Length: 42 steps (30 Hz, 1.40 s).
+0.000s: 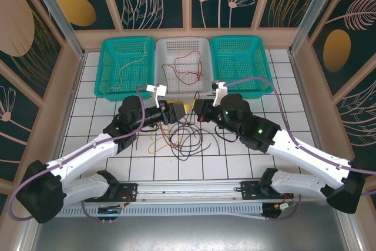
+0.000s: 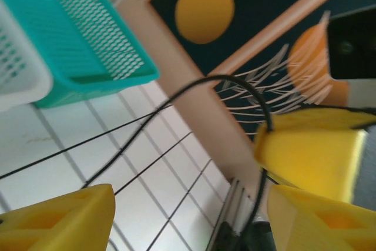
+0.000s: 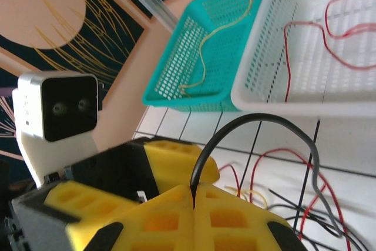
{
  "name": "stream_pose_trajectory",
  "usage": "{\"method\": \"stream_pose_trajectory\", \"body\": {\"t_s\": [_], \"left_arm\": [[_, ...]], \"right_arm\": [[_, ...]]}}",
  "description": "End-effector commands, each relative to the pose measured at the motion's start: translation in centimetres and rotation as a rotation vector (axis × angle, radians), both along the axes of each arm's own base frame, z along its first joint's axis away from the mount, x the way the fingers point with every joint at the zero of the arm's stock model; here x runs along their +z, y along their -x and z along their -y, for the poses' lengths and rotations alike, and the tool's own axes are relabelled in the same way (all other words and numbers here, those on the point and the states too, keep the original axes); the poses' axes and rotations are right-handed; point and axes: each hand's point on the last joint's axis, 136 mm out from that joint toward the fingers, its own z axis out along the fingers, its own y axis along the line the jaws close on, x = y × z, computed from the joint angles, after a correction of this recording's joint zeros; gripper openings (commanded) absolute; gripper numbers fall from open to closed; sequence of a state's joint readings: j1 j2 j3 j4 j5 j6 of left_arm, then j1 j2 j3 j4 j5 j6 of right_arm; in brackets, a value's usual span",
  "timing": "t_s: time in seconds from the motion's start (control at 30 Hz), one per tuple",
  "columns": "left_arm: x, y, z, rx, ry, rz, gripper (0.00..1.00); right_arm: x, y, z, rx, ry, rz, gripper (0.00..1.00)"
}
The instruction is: Untangle the cables
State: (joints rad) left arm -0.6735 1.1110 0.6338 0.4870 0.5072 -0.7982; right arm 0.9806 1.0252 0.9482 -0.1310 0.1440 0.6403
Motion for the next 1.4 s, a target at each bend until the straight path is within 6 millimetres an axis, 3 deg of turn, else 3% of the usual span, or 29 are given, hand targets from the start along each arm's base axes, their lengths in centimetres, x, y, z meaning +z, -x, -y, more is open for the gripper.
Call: {"method": "stream_pose_trajectory", "body": {"t_s": [0.0, 0.23, 0.47, 0.53, 0.67, 0.77, 0.9, 0.93, 1.0, 1.07, 1.17, 1.27, 1.37], "left_arm": [[3.7, 1.3, 1.4, -0.107, 0.088, 0.113, 0.70], [2.9, 3.2, 3.9, -0.219, 0.037, 0.140, 0.71], [1.1, 3.3, 4.5, -0.215, -0.044, 0.148, 0.67], [1.1, 3.1, 4.4, -0.206, -0.049, 0.150, 0.59], [1.2, 2.6, 4.4, -0.178, -0.036, 0.146, 0.33], [1.3, 2.6, 4.4, -0.173, -0.016, 0.144, 0.19], [1.6, 2.8, 4.3, -0.173, 0.025, 0.135, 0.10], [1.6, 2.8, 4.2, -0.173, 0.037, 0.132, 0.10], [1.6, 3.1, 4.2, -0.184, 0.053, 0.127, 0.19], [1.3, 2.9, 4.3, -0.183, 0.050, 0.118, 0.40], [1.1, 2.9, 4.6, -0.193, 0.039, 0.122, 0.58], [1.3, 2.7, 4.6, -0.185, 0.028, 0.147, 0.66], [2.0, 2.3, 4.6, -0.168, -0.004, 0.189, 0.67]], "right_arm": [[4.1, -0.6, 1.4, -0.048, -0.032, 0.116, 0.00], [7.6, -0.5, 2.3, -0.054, -0.076, 0.174, 0.00], [8.7, -0.4, 3.3, -0.070, -0.086, 0.193, 0.00], [9.0, -0.3, 3.4, -0.066, -0.102, 0.197, 0.00], [9.2, -0.3, 3.8, -0.080, -0.117, 0.197, 0.00], [9.3, -0.4, 4.3, -0.093, -0.134, 0.193, 0.00], [9.1, -0.5, 4.7, -0.103, -0.175, 0.180, 0.00], [9.0, -0.6, 4.8, -0.102, -0.189, 0.176, 0.00], [8.9, -0.6, 5.0, -0.095, -0.215, 0.167, 0.00], [8.7, -0.6, 4.9, -0.088, -0.222, 0.160, 0.00], [8.6, -0.6, 4.6, -0.073, -0.218, 0.155, 0.00], [8.7, -0.5, 4.5, -0.061, -0.222, 0.154, 0.00], [8.8, -0.5, 4.3, -0.054, -0.214, 0.156, 0.00]]}}
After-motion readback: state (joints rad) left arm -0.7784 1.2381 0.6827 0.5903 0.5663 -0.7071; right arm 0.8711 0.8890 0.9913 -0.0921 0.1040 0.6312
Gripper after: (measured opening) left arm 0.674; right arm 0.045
